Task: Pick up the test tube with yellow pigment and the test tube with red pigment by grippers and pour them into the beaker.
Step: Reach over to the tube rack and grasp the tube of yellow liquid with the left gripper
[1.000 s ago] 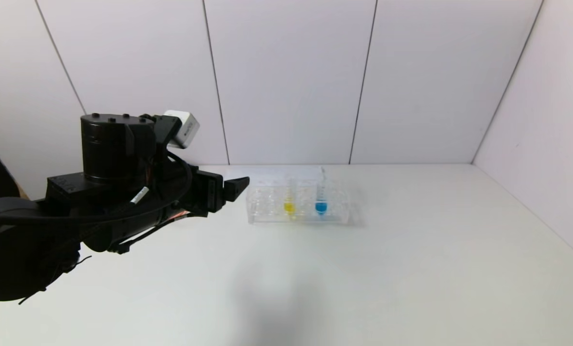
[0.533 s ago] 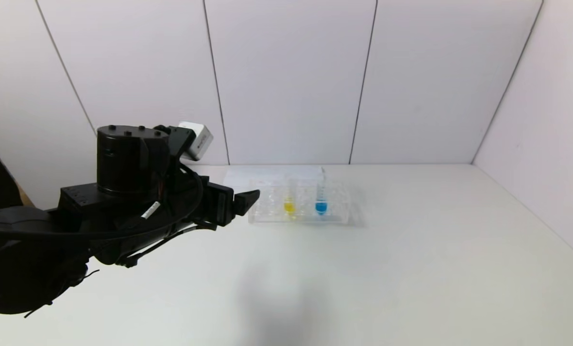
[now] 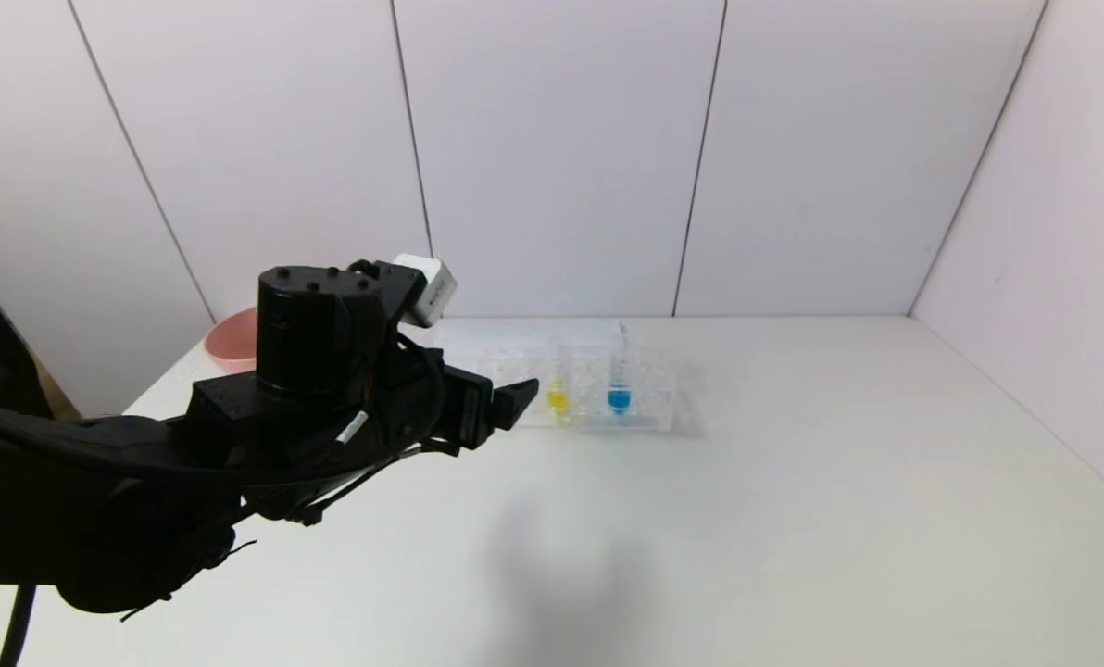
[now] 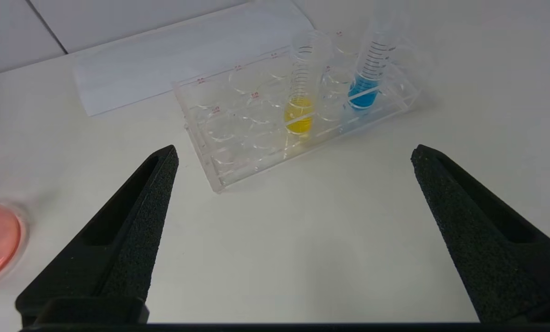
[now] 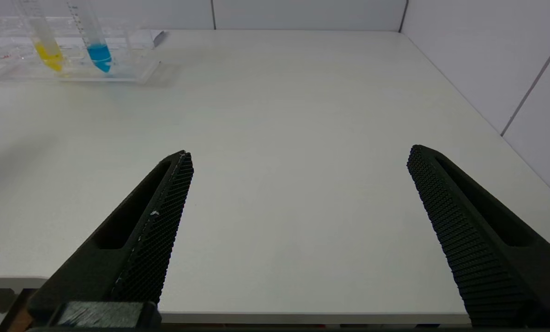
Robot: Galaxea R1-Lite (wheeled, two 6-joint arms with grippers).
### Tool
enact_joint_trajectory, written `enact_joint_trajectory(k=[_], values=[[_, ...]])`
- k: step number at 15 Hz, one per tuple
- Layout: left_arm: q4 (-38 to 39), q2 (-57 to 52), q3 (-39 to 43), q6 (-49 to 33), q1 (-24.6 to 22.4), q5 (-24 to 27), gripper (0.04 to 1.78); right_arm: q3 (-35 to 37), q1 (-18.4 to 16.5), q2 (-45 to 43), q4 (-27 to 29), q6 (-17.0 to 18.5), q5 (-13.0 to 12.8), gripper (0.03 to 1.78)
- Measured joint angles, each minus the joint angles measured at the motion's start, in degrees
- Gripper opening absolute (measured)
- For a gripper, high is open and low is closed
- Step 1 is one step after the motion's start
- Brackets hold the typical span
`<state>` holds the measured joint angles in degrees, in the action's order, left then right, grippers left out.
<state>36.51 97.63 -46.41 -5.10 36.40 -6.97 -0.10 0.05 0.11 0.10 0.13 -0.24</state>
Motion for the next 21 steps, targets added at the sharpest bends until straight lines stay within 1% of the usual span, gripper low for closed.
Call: enact_joint_trajectory(k=[2,7,15,21], values=[[2.35,1.93,0.18,-0.17,0.48,0.04,1.76,0.0,0.05,0.0,0.0,0.0,-0.02,1.7],[5.11,6.56,-1.35,-0.44,1.28,0.01,1.76,0.0,0.0,0.0,0.0,0.02,-0.02,1.7],[6.31,15.51,-10.84,-0.52,1.39,-0.4,1.76,0.02,-0.02,0.0,0.0,0.0,-0.02,1.7],[6.31,21.93,-17.18,-0.41,1.39,-3.46,1.76,0.02,-0.02,0.0,0.0,0.0,-0.02,1.7]])
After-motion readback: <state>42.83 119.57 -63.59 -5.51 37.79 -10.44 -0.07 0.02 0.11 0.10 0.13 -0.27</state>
